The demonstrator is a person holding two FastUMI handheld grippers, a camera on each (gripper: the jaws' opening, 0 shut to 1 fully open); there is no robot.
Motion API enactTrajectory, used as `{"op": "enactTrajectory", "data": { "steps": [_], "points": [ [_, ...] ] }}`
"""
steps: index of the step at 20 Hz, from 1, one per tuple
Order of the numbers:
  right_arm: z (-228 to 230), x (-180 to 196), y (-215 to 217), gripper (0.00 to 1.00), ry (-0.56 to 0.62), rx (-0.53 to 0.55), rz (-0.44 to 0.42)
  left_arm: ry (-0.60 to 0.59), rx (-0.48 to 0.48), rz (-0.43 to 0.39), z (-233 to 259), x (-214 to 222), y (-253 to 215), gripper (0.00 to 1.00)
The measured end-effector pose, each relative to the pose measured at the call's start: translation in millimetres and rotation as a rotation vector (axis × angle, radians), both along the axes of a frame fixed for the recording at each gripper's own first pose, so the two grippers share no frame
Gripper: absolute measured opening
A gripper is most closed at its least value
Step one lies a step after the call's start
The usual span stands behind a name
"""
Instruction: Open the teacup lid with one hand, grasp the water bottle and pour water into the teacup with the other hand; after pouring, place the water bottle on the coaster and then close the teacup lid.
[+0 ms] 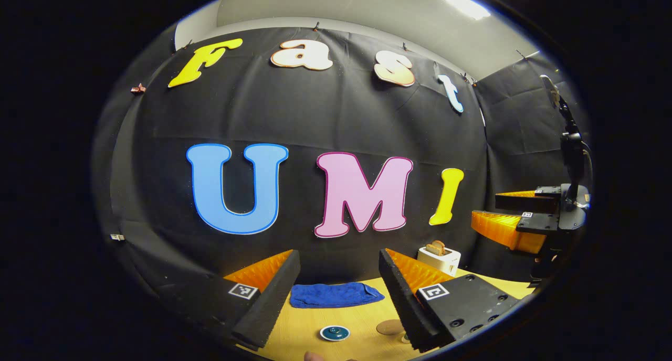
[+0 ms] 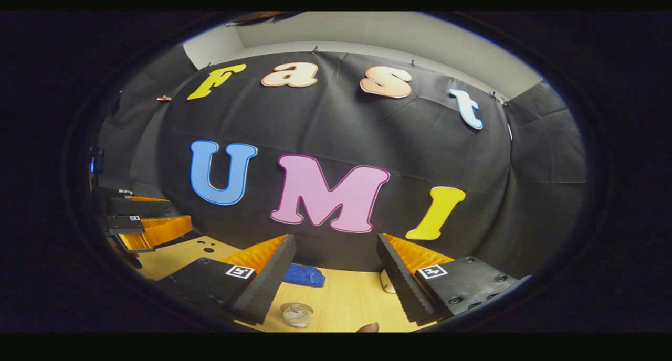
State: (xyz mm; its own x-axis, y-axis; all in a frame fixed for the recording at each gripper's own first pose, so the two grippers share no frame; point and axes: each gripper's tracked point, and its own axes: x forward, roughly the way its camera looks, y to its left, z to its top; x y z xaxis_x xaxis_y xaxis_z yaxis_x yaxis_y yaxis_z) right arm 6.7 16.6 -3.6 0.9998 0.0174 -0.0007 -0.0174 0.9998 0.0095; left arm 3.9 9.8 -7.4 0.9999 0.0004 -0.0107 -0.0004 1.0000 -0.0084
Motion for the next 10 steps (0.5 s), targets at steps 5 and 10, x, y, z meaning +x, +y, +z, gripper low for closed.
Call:
{"op": "enactTrajectory", "data": {
  "steps": [5, 10],
  "points": [
    [-0.7, 1.0, -0.9, 0.96, -0.002, 0.006, 0.001, 0.003, -0.004, 0.004, -3.3, -0.4, 0.8, 0.95],
    [-9.4, -2.0, 4.5, 0.96, 0.000, 0.021, 0.021, 0.007, -0.021, 0.007, -13.4, 0.3, -0.8, 0.95]
  ]
}}
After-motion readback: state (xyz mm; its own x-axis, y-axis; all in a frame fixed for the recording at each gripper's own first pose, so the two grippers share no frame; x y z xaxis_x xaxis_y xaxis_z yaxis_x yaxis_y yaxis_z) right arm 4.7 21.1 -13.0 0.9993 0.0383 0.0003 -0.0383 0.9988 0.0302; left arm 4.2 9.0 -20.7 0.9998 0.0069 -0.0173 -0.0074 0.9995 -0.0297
